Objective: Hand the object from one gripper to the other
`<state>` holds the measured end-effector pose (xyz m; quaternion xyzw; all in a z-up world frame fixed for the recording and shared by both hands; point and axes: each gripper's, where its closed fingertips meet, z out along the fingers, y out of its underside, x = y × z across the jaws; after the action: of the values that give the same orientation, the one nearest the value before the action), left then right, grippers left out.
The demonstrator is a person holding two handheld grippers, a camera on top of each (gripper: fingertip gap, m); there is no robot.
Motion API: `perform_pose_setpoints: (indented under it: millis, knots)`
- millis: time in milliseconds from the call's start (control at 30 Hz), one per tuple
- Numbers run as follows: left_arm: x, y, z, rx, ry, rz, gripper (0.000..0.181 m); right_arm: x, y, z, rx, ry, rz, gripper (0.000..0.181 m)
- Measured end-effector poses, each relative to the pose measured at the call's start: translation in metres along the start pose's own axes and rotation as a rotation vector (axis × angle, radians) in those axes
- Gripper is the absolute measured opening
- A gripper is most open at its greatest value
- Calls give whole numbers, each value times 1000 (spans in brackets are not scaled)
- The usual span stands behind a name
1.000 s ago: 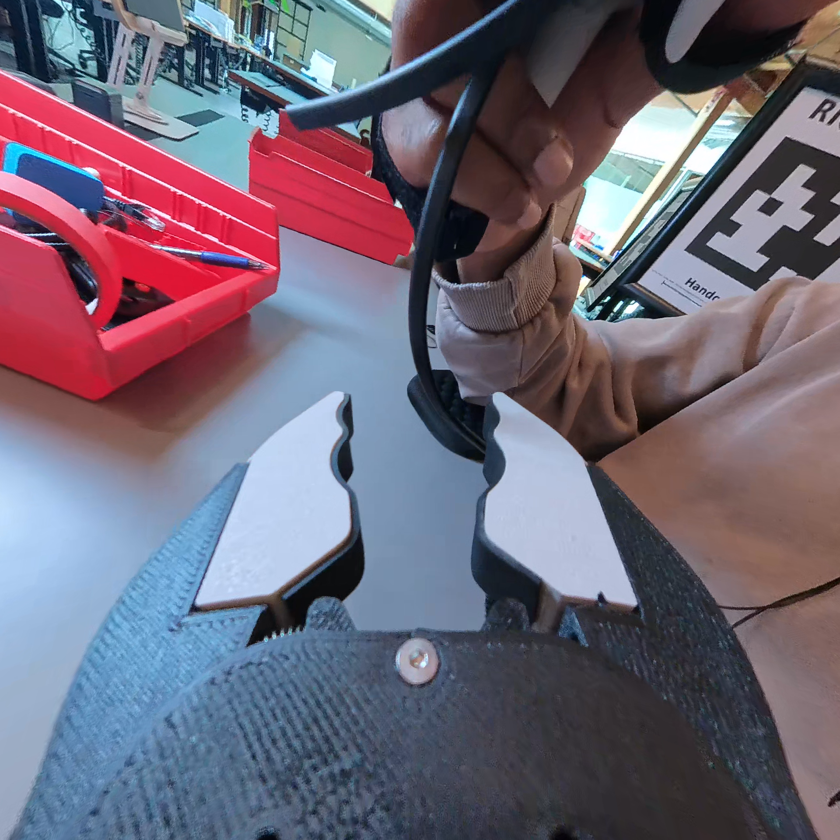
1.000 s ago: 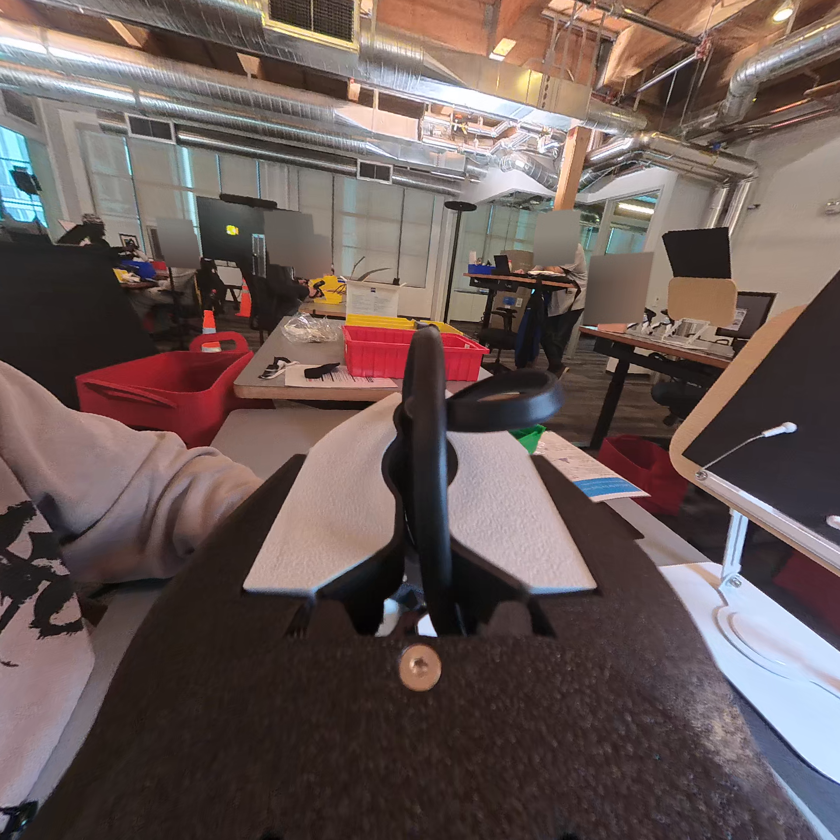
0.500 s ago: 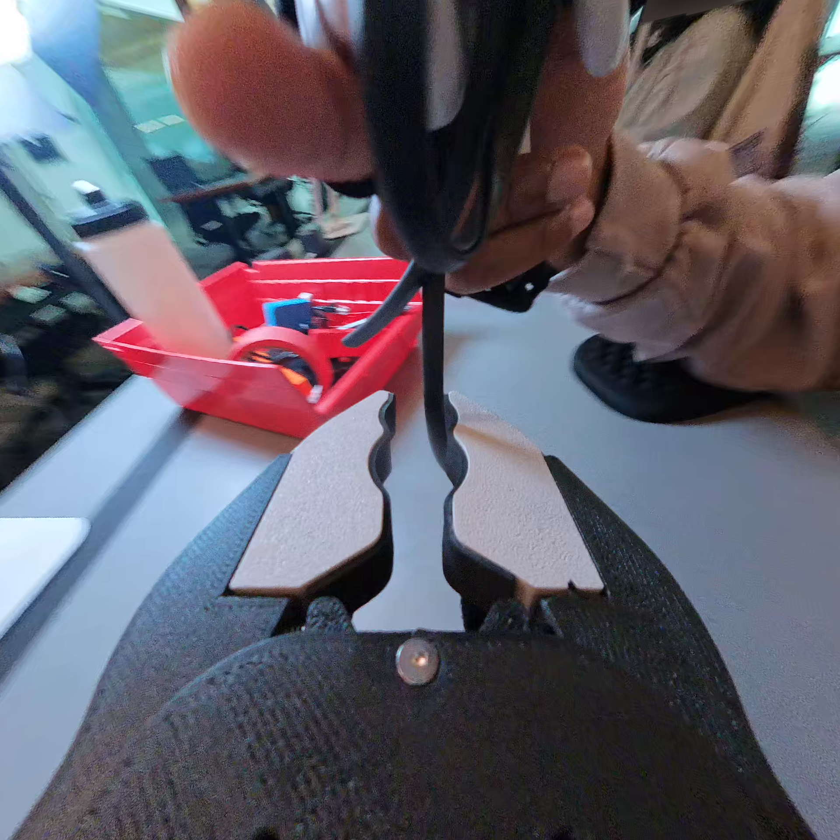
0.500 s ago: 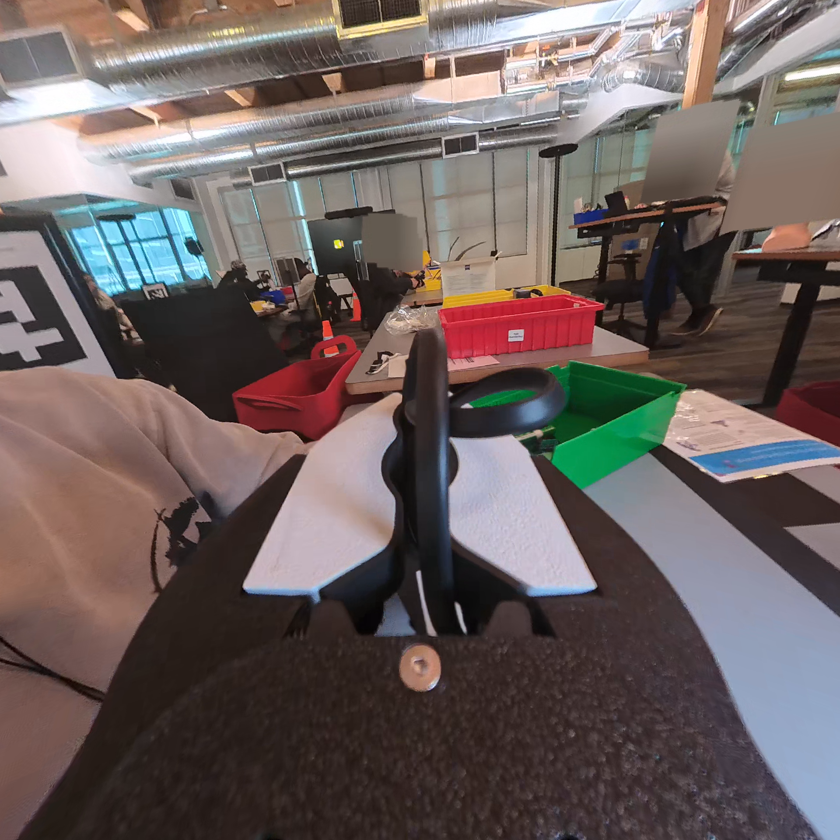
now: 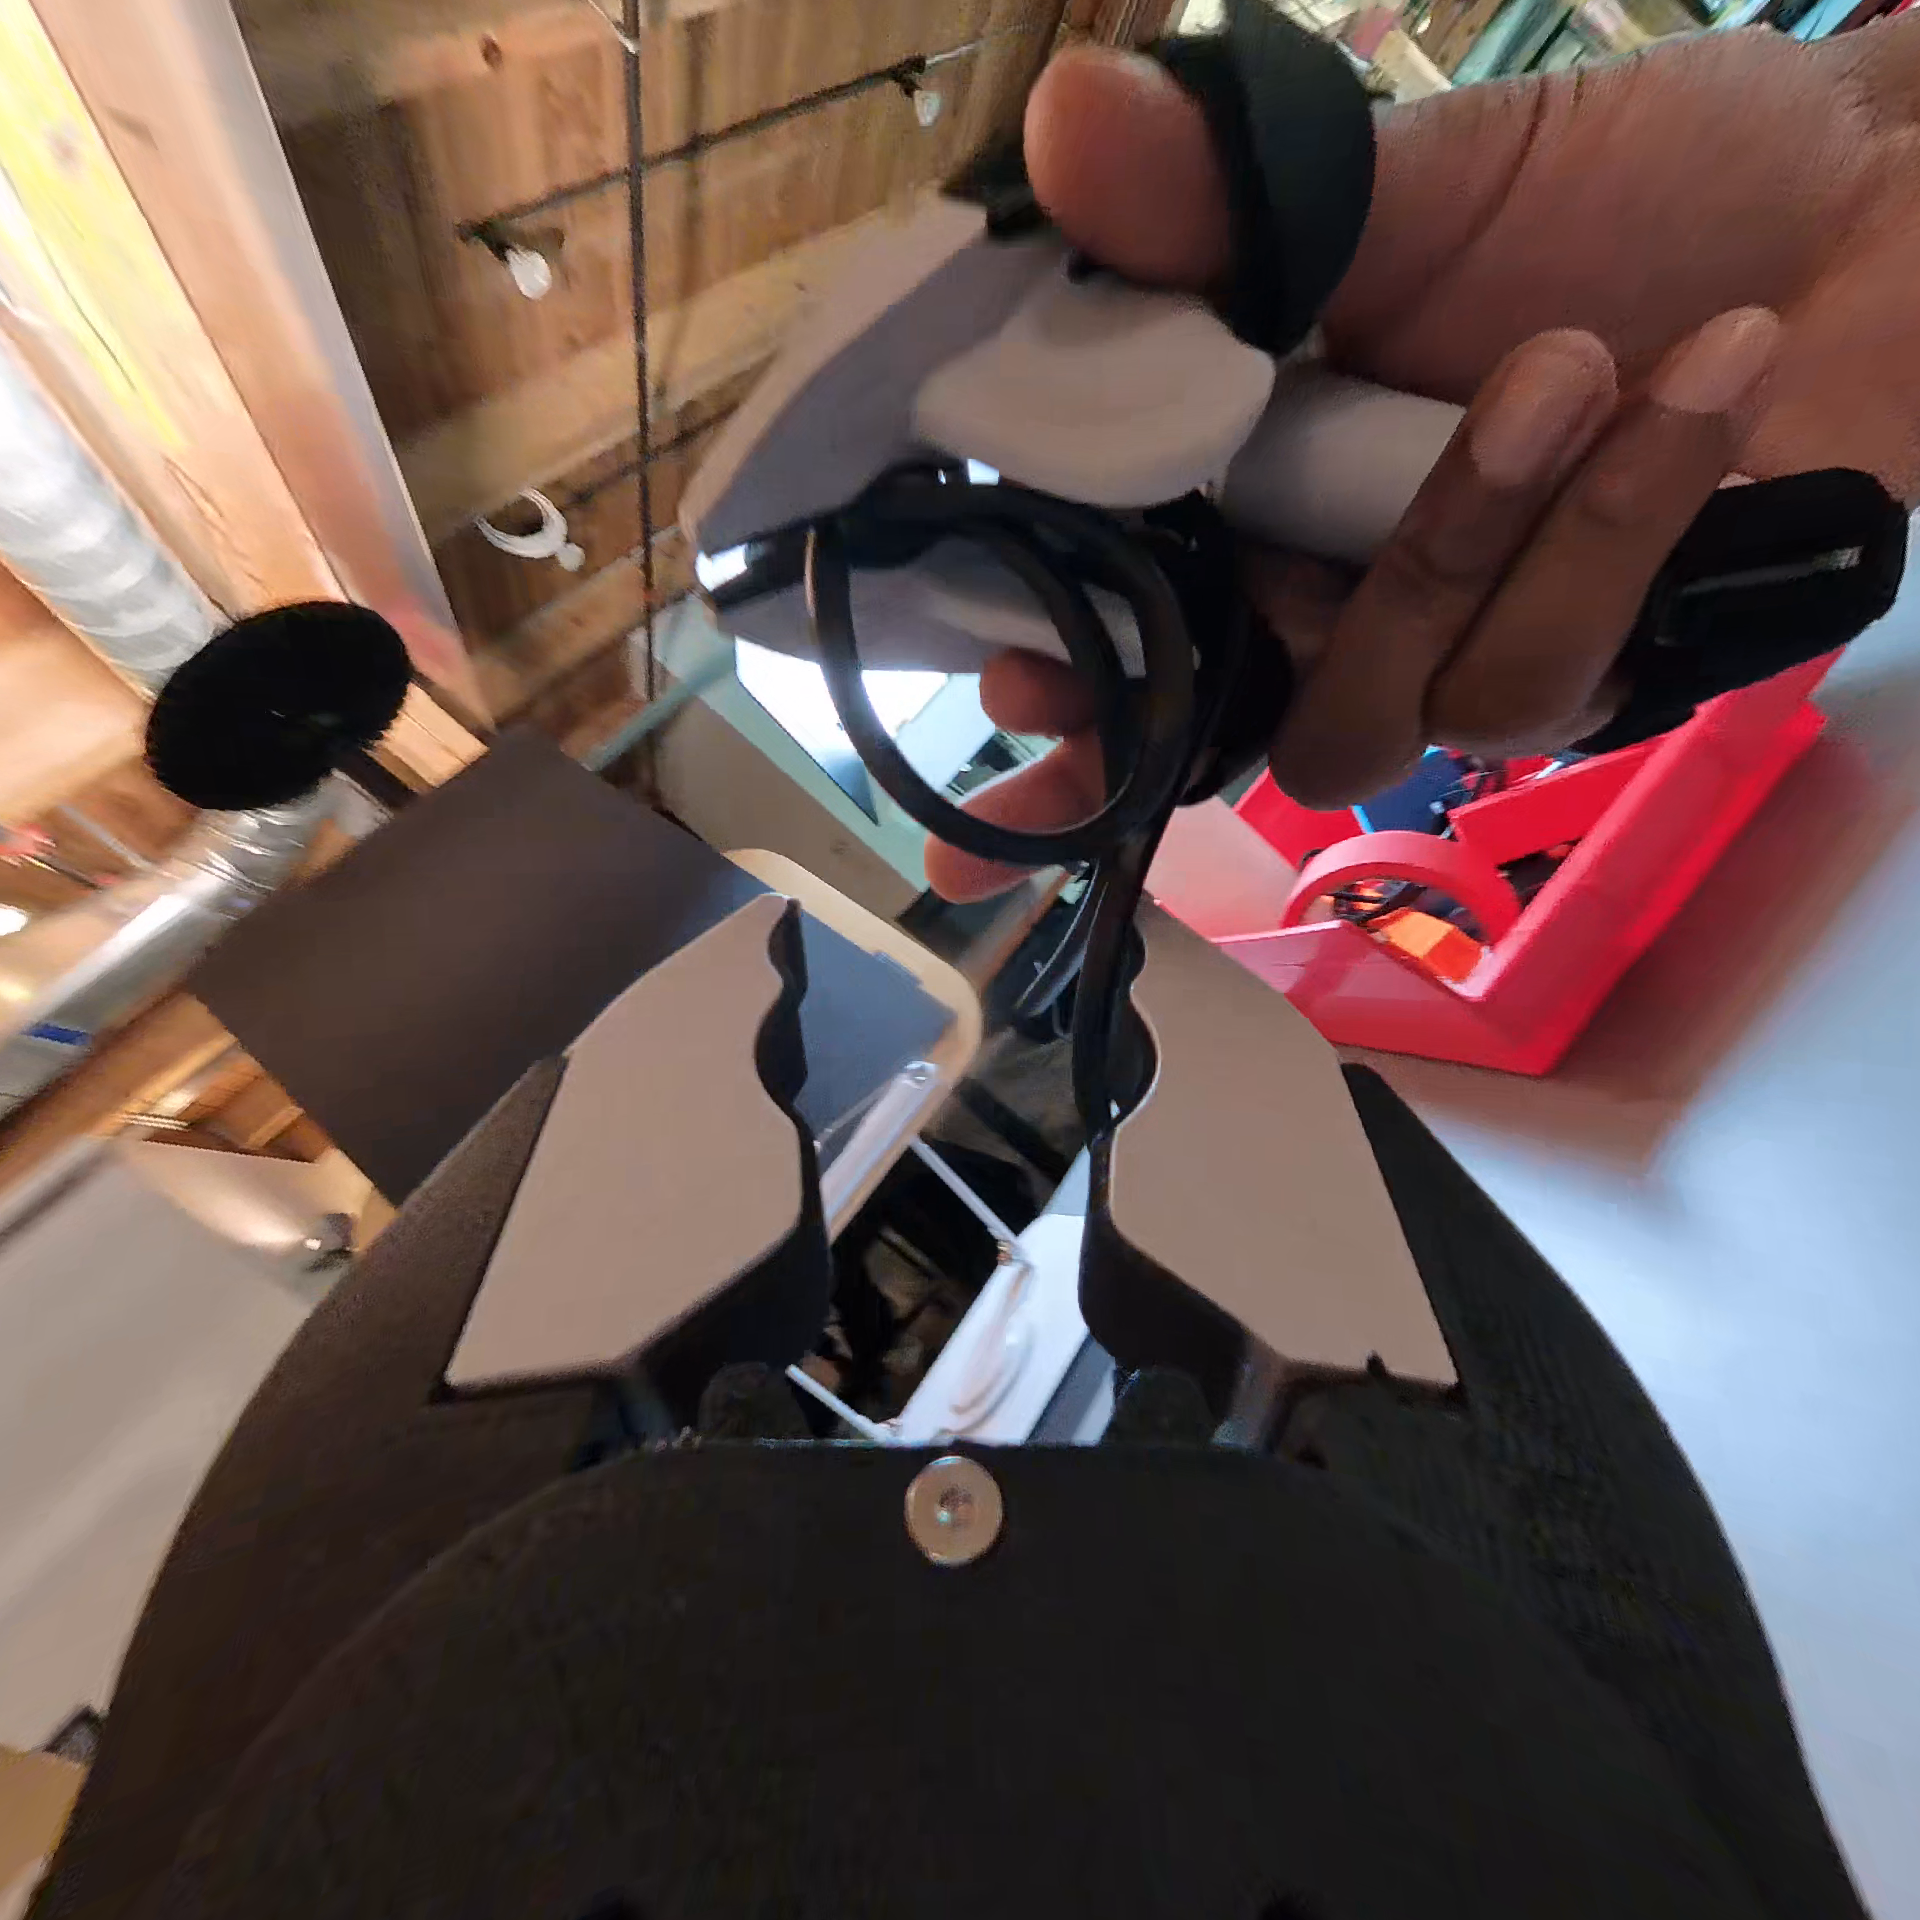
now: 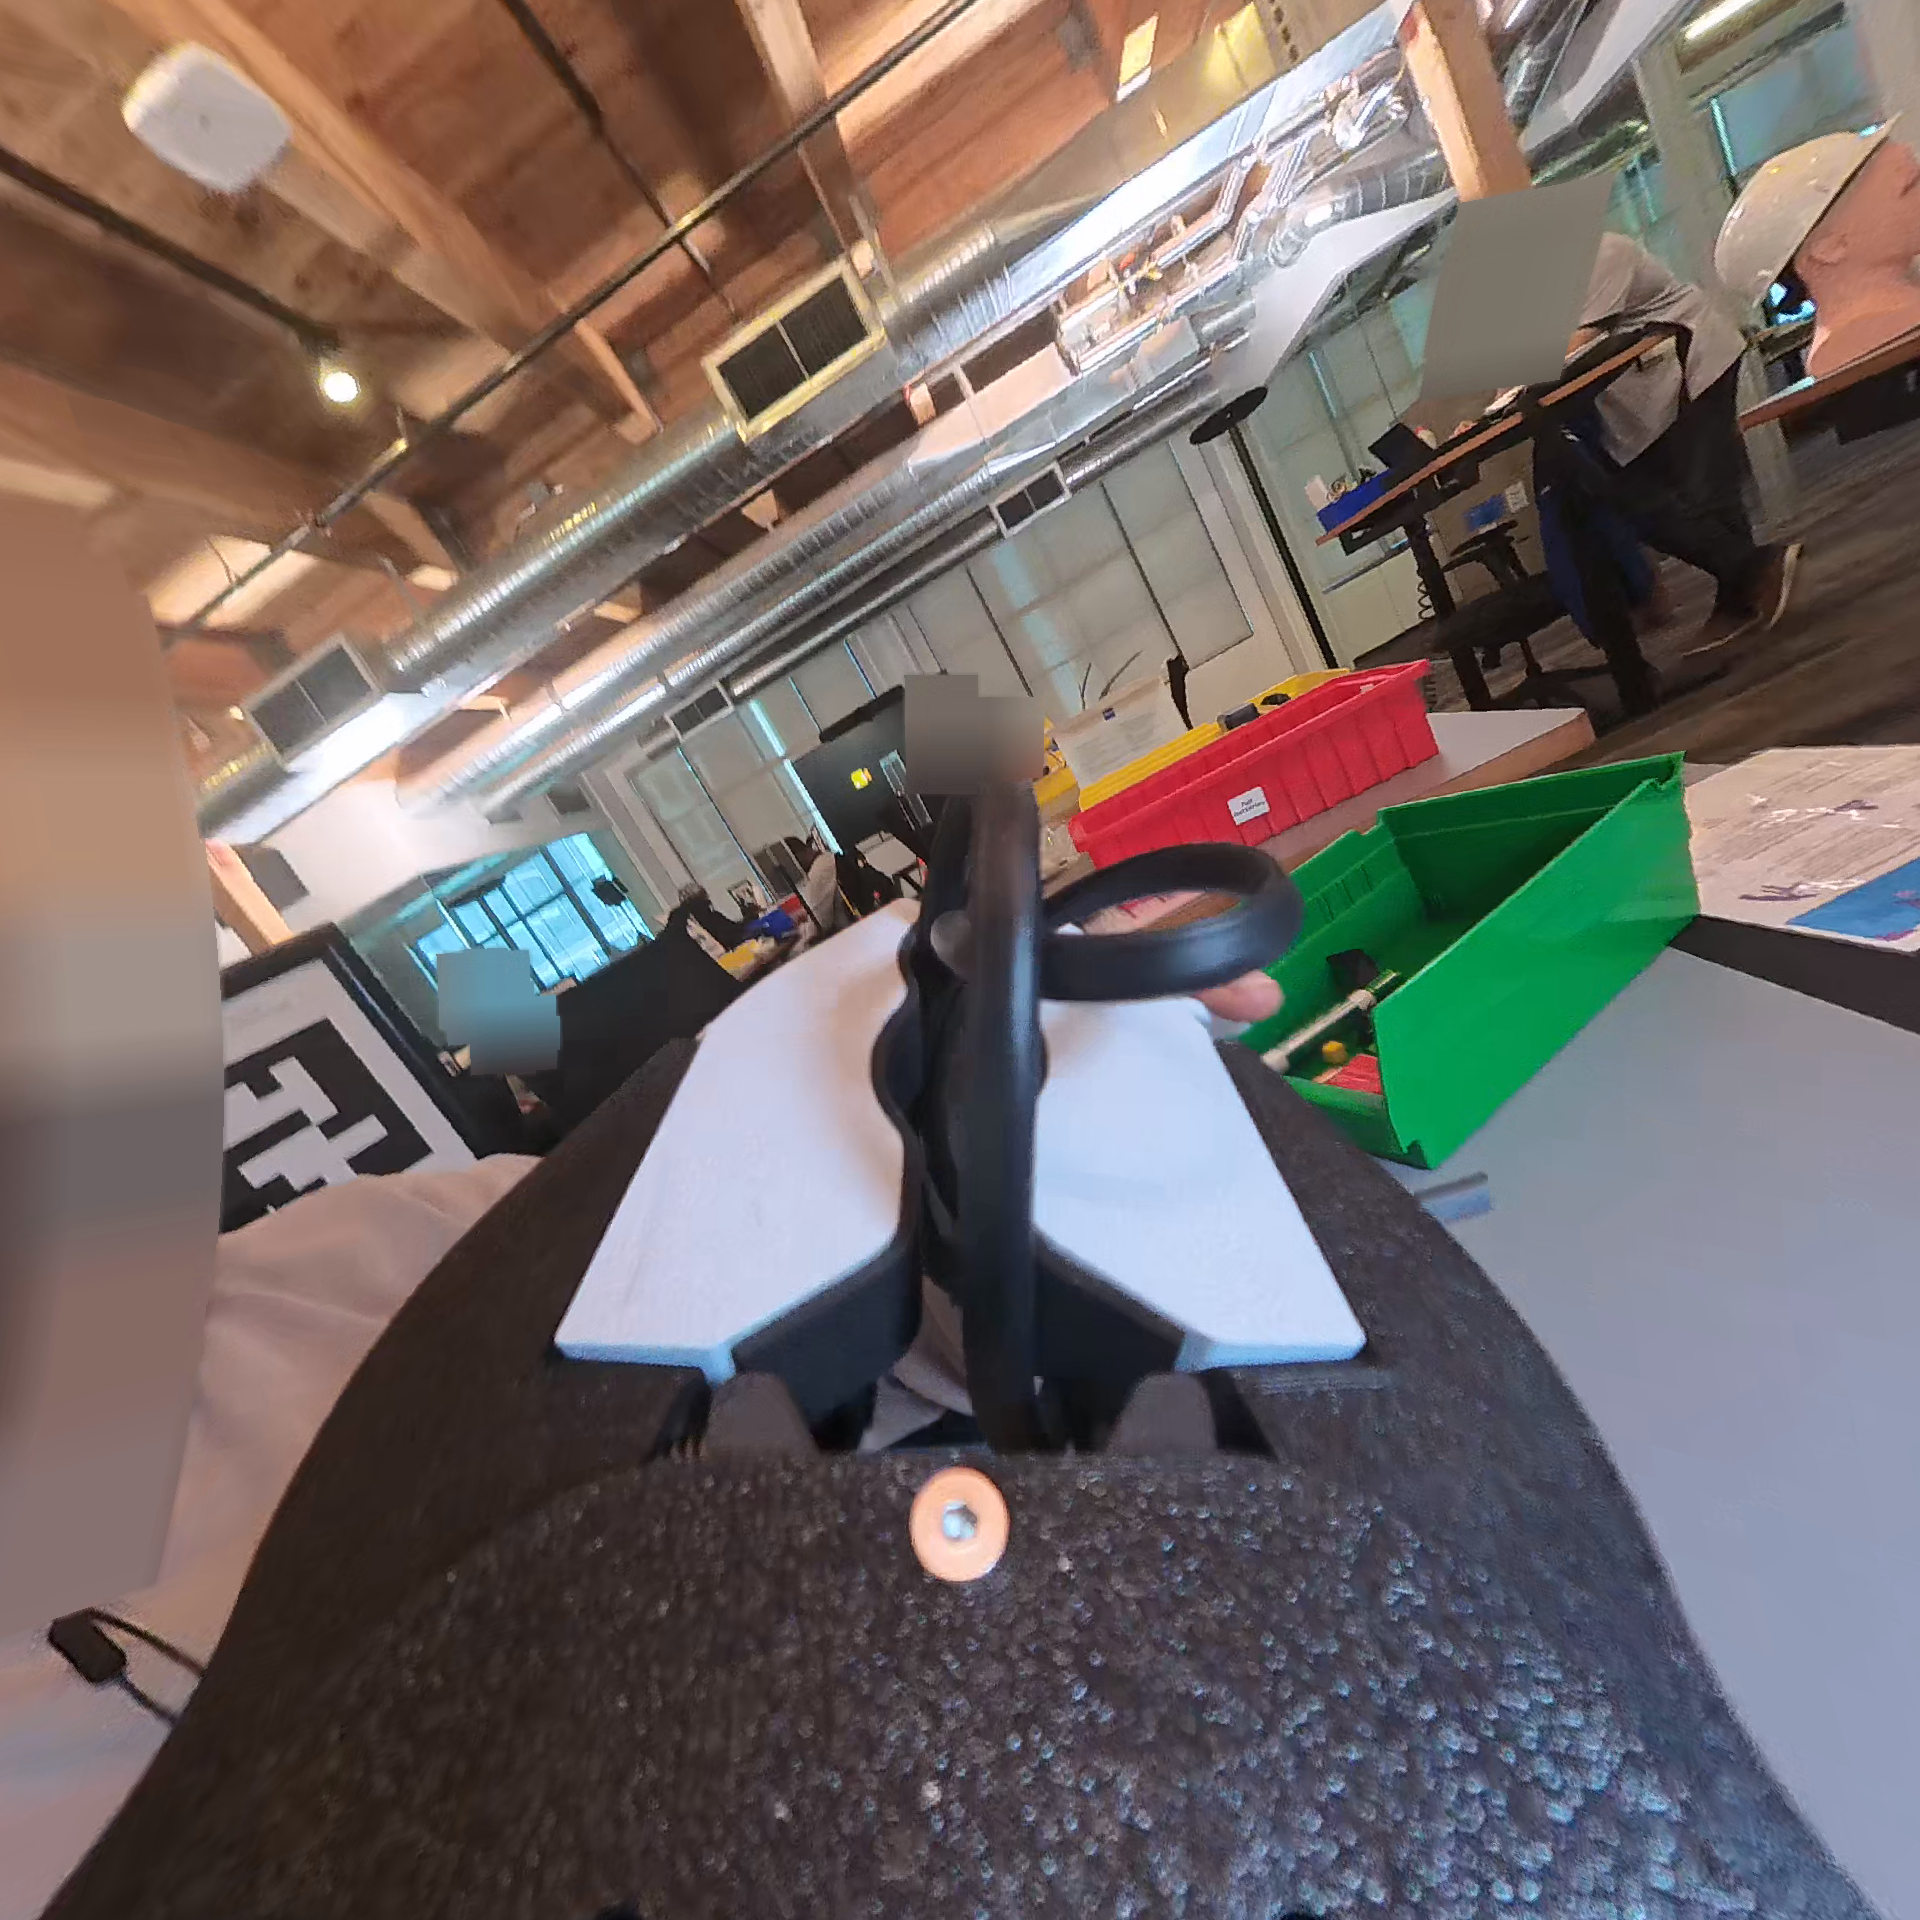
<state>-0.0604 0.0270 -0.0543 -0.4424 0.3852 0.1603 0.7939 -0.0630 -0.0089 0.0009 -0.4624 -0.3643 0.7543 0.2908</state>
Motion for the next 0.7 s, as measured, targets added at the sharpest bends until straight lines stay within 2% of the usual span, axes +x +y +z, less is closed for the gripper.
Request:
perform_pose_setpoints:
  millis: [200,267,367,533,700]
  knots:
    - [-3,-13,-4,5,-54,269,59,15,-3,-1,63,38,132,7]
    - [0,-15,-4,6,-53,324,56,23,-3,-2,63,92,136,6]
    - [6,-18,-5,13,-34,385,42,38,7,-5,9,178,134,7]
    - [16,-5,-2,-57,49,354,38,48,21,-3,-64,215,141,7]
    - [17,3,-1,-110,91,319,25,57,25,-10,-115,258,129,8]
